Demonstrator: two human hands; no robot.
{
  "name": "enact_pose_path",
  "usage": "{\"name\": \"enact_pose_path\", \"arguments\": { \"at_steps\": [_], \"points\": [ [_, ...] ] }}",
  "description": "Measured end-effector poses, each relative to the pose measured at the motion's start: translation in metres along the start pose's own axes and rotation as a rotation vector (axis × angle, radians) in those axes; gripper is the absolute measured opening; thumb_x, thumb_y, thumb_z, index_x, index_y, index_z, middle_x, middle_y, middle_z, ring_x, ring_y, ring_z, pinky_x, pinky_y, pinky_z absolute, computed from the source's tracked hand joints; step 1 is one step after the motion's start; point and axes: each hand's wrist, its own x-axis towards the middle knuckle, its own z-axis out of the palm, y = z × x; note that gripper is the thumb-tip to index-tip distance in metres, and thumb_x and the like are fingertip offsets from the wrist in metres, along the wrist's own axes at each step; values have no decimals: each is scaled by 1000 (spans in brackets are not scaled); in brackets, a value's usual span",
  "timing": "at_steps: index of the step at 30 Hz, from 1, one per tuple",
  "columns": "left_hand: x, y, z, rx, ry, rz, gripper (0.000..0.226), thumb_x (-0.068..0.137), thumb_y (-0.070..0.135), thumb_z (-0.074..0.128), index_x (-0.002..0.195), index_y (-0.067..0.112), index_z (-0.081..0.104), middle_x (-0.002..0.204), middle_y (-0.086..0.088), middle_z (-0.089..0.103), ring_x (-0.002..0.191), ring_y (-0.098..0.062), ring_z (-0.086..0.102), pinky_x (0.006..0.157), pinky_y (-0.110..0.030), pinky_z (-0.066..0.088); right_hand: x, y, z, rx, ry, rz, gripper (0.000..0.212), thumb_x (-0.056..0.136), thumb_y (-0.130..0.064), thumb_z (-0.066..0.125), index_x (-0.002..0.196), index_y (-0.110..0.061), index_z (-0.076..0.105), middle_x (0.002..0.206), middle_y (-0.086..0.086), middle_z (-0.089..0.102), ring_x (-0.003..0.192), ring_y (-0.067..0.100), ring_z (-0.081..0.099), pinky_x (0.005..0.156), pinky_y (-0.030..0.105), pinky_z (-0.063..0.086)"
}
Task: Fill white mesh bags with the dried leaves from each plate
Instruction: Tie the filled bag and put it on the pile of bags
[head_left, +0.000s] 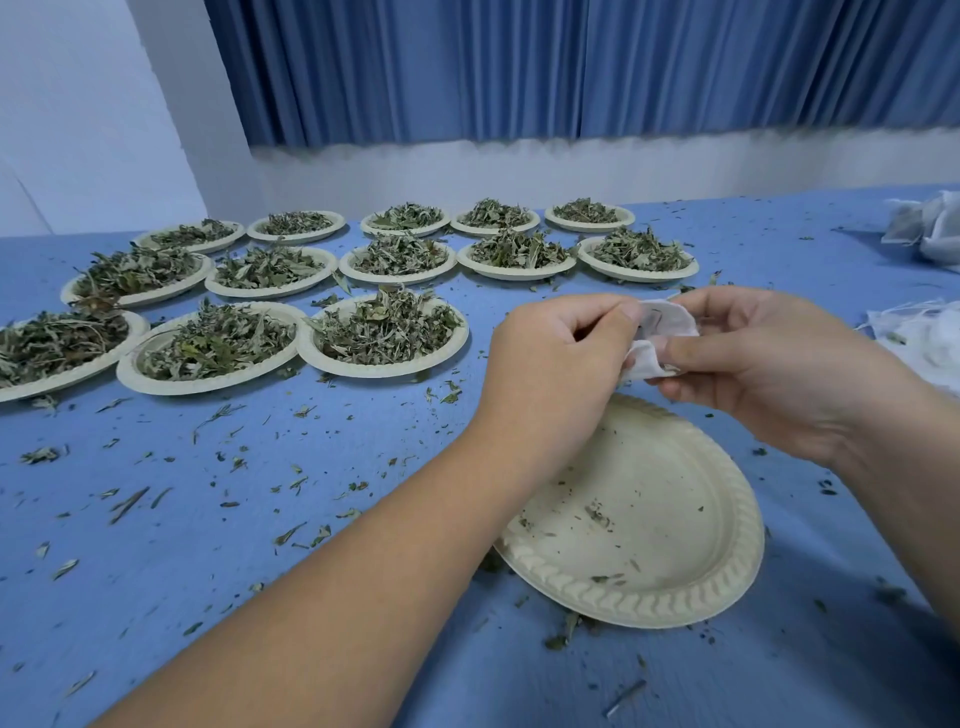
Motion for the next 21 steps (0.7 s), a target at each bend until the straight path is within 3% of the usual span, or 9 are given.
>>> {"name": "enact_pose_path", "arguments": {
  "at_steps": [6, 9, 13, 15, 18, 21],
  "points": [
    [-3, 3, 4, -28, -69, 3, 27, 94, 15, 54, 89, 23, 79, 65, 5, 67, 61, -5, 59, 84, -49, 57, 6, 7, 4, -129, 133, -39, 12, 79, -2, 72, 85, -5, 62, 59, 3, 62, 46, 13, 51, 43, 18, 44],
    [-2, 3, 3, -26, -35, 13, 29, 93, 18, 57, 81, 32, 79, 60, 10, 64, 60, -4, 57, 84, -49, 57, 6, 6, 2, -30, 44, -55, 5, 83, -5, 68, 85, -6, 64, 66, 5, 64, 54, 14, 52, 48, 20, 45],
    [0, 2, 0, -74, 4, -19, 26, 94, 17, 57, 84, 27, 79, 53, 12, 59, 50, -3, 53, 78, -38, 59, 5, 2, -3, 61, -74, -49, 22, 67, -5, 69, 89, -7, 65, 77, 7, 66, 63, 13, 59, 56, 19, 49],
    [0, 2, 1, -59, -12, -14, 26, 94, 16, 57, 84, 25, 79, 52, 10, 60, 44, -2, 49, 64, -25, 54, 6, 4, -3, 0, -42, -41, 21, 68, 2, 70, 87, -7, 65, 74, 8, 64, 59, 13, 56, 52, 19, 46],
    [-2, 4, 4, -68, -72, -22, 24, 93, 16, 56, 86, 21, 79, 58, 5, 65, 55, -7, 56, 60, -24, 51, 8, 8, -1, -88, 31, -16, 21, 73, 11, 67, 80, -8, 63, 68, 8, 61, 59, 17, 51, 52, 25, 42],
    [-4, 6, 9, -100, -93, -41, 22, 93, 11, 59, 85, 19, 78, 58, 8, 65, 58, -5, 62, 60, -19, 52, 11, 12, 0, -173, 118, -30, 20, 75, 8, 64, 71, -12, 61, 61, 7, 58, 58, 18, 50, 53, 27, 42]
  ]
}}
